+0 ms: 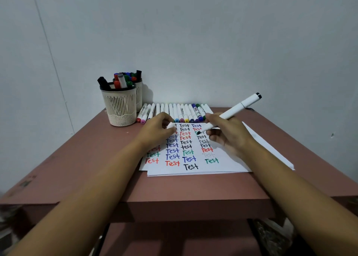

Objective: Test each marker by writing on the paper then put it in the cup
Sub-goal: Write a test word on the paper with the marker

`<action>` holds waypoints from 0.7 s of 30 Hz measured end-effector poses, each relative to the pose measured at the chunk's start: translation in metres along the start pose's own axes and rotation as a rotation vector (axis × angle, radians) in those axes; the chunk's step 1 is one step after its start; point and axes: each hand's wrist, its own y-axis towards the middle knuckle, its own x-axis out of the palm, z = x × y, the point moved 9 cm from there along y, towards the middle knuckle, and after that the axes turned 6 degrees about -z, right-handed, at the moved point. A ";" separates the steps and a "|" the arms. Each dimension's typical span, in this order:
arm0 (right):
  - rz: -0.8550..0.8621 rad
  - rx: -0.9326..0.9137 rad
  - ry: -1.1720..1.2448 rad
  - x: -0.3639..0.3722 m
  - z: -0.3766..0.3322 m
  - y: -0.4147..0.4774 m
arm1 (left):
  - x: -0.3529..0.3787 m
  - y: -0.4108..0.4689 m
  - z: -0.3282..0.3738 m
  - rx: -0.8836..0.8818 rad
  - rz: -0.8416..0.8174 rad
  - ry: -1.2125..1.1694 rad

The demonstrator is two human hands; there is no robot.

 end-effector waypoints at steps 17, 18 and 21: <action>0.011 -0.011 -0.362 0.005 0.012 -0.038 | 0.003 0.003 -0.010 -0.050 -0.026 0.013; 0.008 -0.015 -0.373 0.006 0.011 -0.039 | 0.003 0.004 -0.010 -0.052 -0.025 0.015; 0.005 -0.022 -0.399 0.007 0.010 -0.041 | 0.003 0.004 -0.010 -0.051 -0.017 0.030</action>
